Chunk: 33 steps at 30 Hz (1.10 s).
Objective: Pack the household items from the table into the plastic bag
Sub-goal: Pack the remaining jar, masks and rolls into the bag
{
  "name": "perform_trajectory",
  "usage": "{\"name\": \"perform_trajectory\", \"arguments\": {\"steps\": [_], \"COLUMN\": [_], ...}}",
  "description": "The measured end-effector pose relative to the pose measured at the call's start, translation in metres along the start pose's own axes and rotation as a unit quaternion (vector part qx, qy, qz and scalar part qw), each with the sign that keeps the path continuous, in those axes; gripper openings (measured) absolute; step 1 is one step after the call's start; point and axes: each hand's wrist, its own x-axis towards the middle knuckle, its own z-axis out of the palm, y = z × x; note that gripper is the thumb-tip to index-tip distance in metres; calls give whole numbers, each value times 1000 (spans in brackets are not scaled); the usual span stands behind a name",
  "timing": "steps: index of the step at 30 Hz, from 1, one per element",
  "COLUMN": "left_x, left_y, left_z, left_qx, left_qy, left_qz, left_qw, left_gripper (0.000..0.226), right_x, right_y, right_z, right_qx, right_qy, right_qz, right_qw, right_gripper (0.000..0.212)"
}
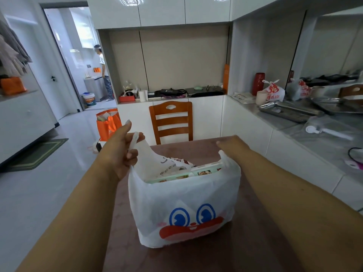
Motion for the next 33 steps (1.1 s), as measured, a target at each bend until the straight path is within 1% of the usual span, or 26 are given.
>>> {"name": "perform_trajectory", "arguments": {"steps": [2, 3, 4, 5, 6, 7, 8, 9, 10, 11, 12, 13, 14, 15, 17, 18, 19, 20, 23, 26, 27, 28, 30, 33], "left_x": [-2, -3, -4, -5, -6, -7, -8, -8, -8, -7, -6, -5, -4, -2, 0, 1, 2, 3, 6, 10, 11, 12, 14, 16], "left_y": [-2, -3, -4, -5, -5, -5, -5, -5, -5, -6, -6, -6, -6, -7, -8, -7, -6, -4, 14, 38, 42, 44, 39, 9], "left_z": [0, -1, -2, -4, -6, -8, -9, -10, -10, -9, -7, -6, -5, -4, -3, -2, 1, 4, 20, 35, 39, 41, 45, 48], "left_qx": [1, 0, -3, -6, -6, -5, -4, -3, -3, -3, -3, -3, -3, -5, -11, -10, -8, -6, -21, -27, -28, -30, -23, 35], "left_qy": [-7, -6, -5, -2, 0, 4, 9, 13, 17, 21, 24, 27, 31, 35, 38, 40, 44, 52, 91, 87, 86, 87, 90, 64], "left_qz": [6, 7, 8, 8, 9, 9, 10, 12, 15, 17, 17, 17, 17, 17, 20, 23, 28, 33, 52, 86, 98, 105, 103, 64], "left_qw": [1000, 1000, 1000, 1000, 1000, 1000, 1000, 1000, 1000, 1000, 1000, 999, 999, 999, 999, 999, 999, 998, 994, 992, 991, 990, 990, 995], "left_gripper": [66, 66, 66, 66, 67, 67, 66, 66, 65, 65, 65, 64, 64, 64, 64, 61, 57, 52, 52, 57, 55, 51, 39, 31], "right_x": [-1, 0, 3, 7, 13, 16, 18, 16, 13, 11, 8, 2, -4, -10, -19, -21, -22, -23, -26, -24, -24, -26, -29, -33], "right_y": [3, 6, 7, 8, 10, 10, 10, 8, 6, 6, 6, 5, 5, 3, 0, -2, -3, -6, -20, -32, -34, -34, -28, -13], "right_z": [13, 17, 18, 17, 14, 10, 6, 1, -4, -11, -18, -24, -29, -33, -37, -39, -42, -47, -64, -84, -91, -98, -107, -106], "right_qx": [2, -1, 15, 54, 144, 260, 381, 485, 560, 608, 637, 651, 646, 622, 522, 478, 465, 475, 524, 552, 547, 530, 473, 356], "right_qy": [-64, -82, -83, -72, -66, -76, -94, -114, -123, -117, -100, -80, -64, -54, -45, -37, -28, -19, 13, 53, 63, 73, 83, 53], "right_qz": [-4, -6, -11, -21, -9, 15, 43, 61, 56, 35, -3, -46, -78, -91, -55, -27, -12, -16, -86, -151, -171, -185, -187, -126], "right_qw": [998, 997, 996, 996, 987, 962, 919, 865, 817, 785, 765, 754, 756, 776, 850, 877, 885, 879, 847, 819, 817, 825, 857, 925], "right_gripper": [57, 54, 47, 44, 44, 41, 29, 14, 6, 6, 11, 16, 20, 23, 29, 32, 35, 37, 41, 49, 49, 46, 36, 24]}}
